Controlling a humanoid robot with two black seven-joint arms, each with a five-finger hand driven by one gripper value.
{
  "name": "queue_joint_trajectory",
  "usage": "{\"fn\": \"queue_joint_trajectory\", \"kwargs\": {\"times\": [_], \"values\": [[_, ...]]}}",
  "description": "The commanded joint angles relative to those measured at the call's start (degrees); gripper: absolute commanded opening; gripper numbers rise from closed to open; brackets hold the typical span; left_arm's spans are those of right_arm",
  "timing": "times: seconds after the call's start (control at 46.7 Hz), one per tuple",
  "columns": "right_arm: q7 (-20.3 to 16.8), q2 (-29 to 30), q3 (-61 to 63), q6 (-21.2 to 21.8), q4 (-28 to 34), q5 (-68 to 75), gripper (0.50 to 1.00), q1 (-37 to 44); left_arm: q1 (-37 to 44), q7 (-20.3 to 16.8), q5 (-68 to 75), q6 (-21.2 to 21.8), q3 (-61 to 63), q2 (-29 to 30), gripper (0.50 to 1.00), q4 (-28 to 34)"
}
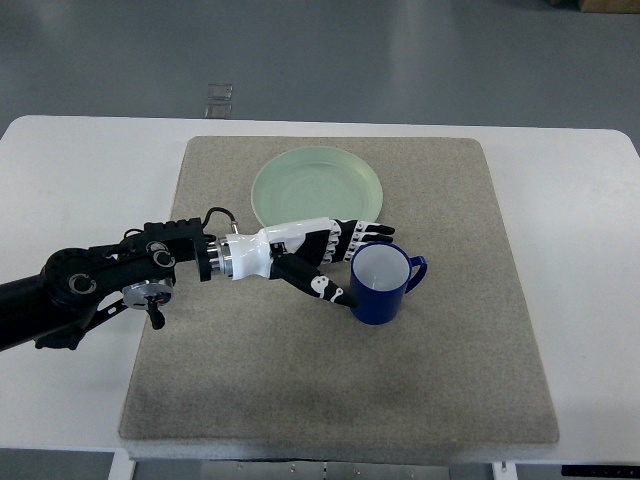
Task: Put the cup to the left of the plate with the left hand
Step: 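Close the left hand fingers around the blue mug body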
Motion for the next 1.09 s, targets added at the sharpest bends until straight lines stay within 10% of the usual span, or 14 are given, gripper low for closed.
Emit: {"fn": "queue_joint_trajectory", "kwargs": {"times": [0.0, 1.07], "values": [[0.01, 0.00, 0.00, 0.00, 0.00, 0.00, 0.932, 0.00, 0.02, 0.00, 0.28, 0.09, 0.00, -0.38, 0.994, 0.08], [0.01, 0.00, 0.00, 0.00, 0.00, 0.00, 0.932, 0.00, 0.02, 0.44, 0.29, 0.35, 0.00, -6.27, 0.994, 5.88]]}}
